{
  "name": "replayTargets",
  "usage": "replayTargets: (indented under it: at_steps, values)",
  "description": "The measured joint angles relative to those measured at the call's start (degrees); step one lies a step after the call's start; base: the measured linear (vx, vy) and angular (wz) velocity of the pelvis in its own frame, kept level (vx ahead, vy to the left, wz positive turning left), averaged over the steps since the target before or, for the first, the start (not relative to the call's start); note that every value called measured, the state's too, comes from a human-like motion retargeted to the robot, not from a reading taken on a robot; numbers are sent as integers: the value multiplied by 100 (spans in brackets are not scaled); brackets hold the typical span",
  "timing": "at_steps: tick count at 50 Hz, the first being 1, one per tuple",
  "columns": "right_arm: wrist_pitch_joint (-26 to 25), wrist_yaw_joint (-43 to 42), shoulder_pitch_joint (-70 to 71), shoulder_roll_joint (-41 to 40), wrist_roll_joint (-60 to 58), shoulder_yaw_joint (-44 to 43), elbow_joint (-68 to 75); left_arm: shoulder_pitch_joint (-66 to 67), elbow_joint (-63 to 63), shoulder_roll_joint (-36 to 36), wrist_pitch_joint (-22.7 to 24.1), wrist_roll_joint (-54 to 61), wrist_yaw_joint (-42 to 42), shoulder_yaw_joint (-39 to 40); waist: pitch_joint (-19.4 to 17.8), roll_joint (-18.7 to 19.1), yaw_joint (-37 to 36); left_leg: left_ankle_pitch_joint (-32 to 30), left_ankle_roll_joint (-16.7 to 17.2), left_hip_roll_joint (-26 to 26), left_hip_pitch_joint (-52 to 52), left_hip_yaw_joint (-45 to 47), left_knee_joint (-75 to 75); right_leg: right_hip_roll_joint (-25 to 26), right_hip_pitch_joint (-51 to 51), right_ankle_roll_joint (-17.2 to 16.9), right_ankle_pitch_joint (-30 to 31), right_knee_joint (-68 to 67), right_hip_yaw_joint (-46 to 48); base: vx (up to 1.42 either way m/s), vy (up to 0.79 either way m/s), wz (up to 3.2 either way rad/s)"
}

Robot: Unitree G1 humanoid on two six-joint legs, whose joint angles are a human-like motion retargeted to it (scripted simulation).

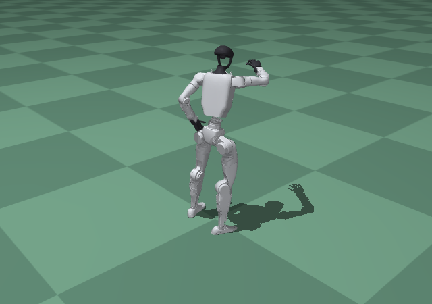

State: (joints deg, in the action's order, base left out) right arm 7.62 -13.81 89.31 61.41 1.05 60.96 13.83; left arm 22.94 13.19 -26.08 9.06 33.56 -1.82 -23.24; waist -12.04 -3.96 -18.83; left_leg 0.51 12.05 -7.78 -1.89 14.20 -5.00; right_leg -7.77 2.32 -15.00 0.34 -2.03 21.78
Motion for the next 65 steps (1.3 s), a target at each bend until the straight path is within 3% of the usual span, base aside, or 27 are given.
replayTargets:
  at_steps: [5,9,14,18,25,30,35,42,43,45,50,58,65]
  values:
    - [139,166,-888,524,313,-406,-1384,83,-46,88,-26,24,-21,83,-25,31,294,30,-37,71,49,-36,0,-83,-58,0,-51,-34,30,0,2,2]
    - [179,282,-2225,1016,166,-1415,-1863,161,-90,139,18,-115,-14,160,-44,35,505,42,-39,96,53,-66,0,-115,-71,0,-75,-51,60,0,0,0]
    - [168,231,-3711,1317,-276,-2689,-1390,321,-198,201,133,-330,-89,242,-21,34,677,42,12,69,22,-49,0,-88,-34,0,-61,-37,56,0,0,0]
    - [26,209,-4166,1405,-720,-3178,-304,355,-258,129,193,-474,-159,223,-2,-28,626,33,67,26,-11,-6,0,-38,8,0,-23,2,29,0,0,0]
    - [-326,56,-2899,1186,-1238,-2459,2661,158,-199,-149,260,-715,-148,18,27,-137,261,-4,136,-42,-80,26,0,40,69,0,46,55,15,0,0,0]
    - [-598,-15,-1424,623,-830,-1875,4734,23,-53,-163,183,-895,159,-67,50,-144,-30,-39,147,-39,-128,-43,0,36,75,0,53,44,73,0,0,4]
    - [-612,-38,-440,462,-783,-786,5321,-52,-40,-196,212,-689,221,-175,53,-111,-332,-72,143,-14,-162,-142,0,7,58,0,44,14,160,-1,-1,16]
    - [-465,-191,255,-151,-888,-393,4295,-146,59,-118,176,-444,220,-130,45,-23,-506,-78,103,-17,-146,-167,0,14,38,0,35,-4,167,0,0,0]
    - [-400,-235,283,-172,-962,-239,3936,-152,60,-130,182,-374,162,-112,44,-24,-504,-77,99,-21,-143,-159,0,19,39,0,38,-1,160,-3,-7,-26]
    - [-822,-107,452,-282,-1280,326,2974,-306,30,-134,135,996,-289,-74,75,3,-521,-171,151,-169,-212,12,0,210,172,0,118,97,71,-7,-14,-60]
    - [-558,-49,449,-314,-941,648,1048,-275,84,-129,-2,1054,-168,71,72,59,-354,-158,164,-179,-189,77,0,222,191,0,118,94,2,-1,-2,-8]
    - [-245,228,-916,1,-420,238,-942,-243,456,-28,-88,515,-97,388,68,28,56,-117,185,-204,-134,272,0,248,251,0,117,91,-169,-1,1,-20]
    - [-178,277,-2800,491,-1020,-520,-258,-589,1470,134,-30,-321,-231,495,95,-55,346,-101,282,-387,-107,540,0,461,356,0,178,151,-344,-4,-2,-36]
